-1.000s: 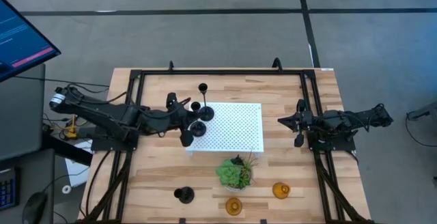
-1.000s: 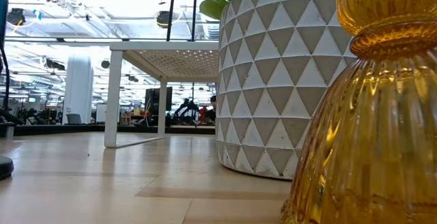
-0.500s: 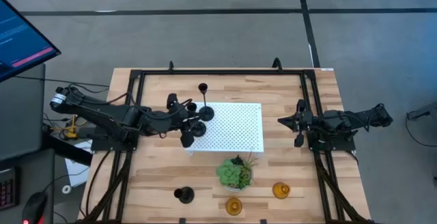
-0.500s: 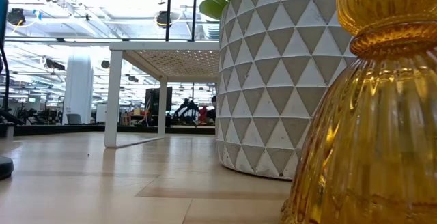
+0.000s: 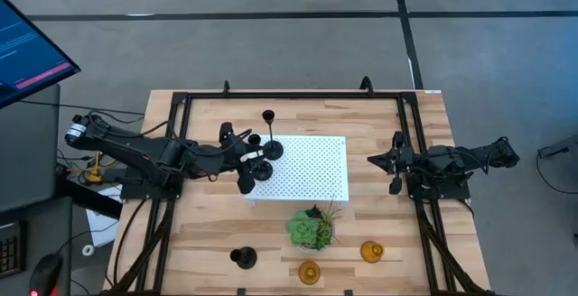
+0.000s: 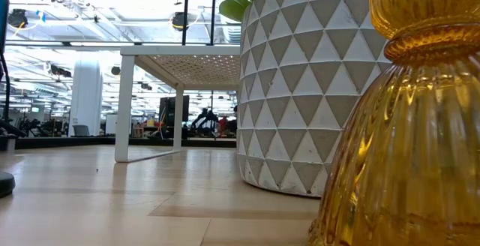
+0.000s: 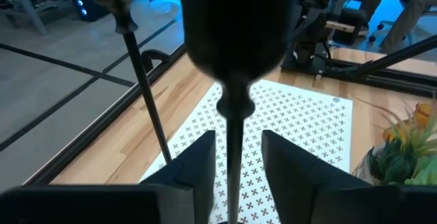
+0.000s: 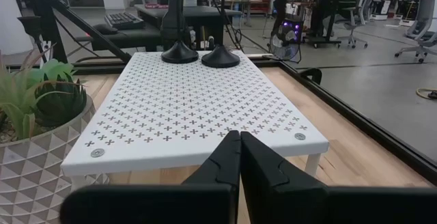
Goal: Pick & Place candle stick holders
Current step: Put the black candle holder on the shelf
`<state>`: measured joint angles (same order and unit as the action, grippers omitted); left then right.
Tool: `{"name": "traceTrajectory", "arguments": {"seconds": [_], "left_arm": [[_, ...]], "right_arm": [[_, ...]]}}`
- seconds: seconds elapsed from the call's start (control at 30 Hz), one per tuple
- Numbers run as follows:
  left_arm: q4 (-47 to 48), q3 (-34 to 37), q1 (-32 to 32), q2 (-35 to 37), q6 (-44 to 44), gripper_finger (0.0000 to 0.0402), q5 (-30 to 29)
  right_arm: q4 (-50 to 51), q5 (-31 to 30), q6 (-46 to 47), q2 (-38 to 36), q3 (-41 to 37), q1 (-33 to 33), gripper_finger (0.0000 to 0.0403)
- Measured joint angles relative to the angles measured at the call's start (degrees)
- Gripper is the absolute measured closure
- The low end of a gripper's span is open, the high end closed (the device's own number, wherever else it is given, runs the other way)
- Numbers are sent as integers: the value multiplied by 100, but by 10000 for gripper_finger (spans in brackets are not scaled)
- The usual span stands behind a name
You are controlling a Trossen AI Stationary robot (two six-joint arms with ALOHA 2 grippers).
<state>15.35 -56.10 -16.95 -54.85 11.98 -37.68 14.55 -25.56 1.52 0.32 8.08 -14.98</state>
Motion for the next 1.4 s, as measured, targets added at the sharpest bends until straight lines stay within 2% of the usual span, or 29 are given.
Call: {"name": "traceTrajectory", "arguments": {"seconds": [0.3,0.47,0.8,0.87,1.0,1.07,1.27,1.4], "left_arm": [[575,0,-73,341,12,231,0],[635,0,-256,581,49,232,40],[1184,0,-793,1052,355,250,813],[1481,0,-901,1147,487,256,1036],[2071,6,-1107,1163,503,275,1858],[2041,138,-1230,1125,497,289,2173],[2005,839,-1622,980,486,344,2295],[1486,1343,-1883,929,266,389,2292]], "right_arm": [[-10,1,0,-1,0,2,403],[-11,1,0,-1,0,1,403],[-20,2,2,1,0,1,403],[-20,2,2,2,0,0,403],[-23,2,2,2,0,0,403],[-23,0,44,2,0,0,403],[-23,4,215,2,0,0,403],[-14,4,425,2,0,0,403]]}}
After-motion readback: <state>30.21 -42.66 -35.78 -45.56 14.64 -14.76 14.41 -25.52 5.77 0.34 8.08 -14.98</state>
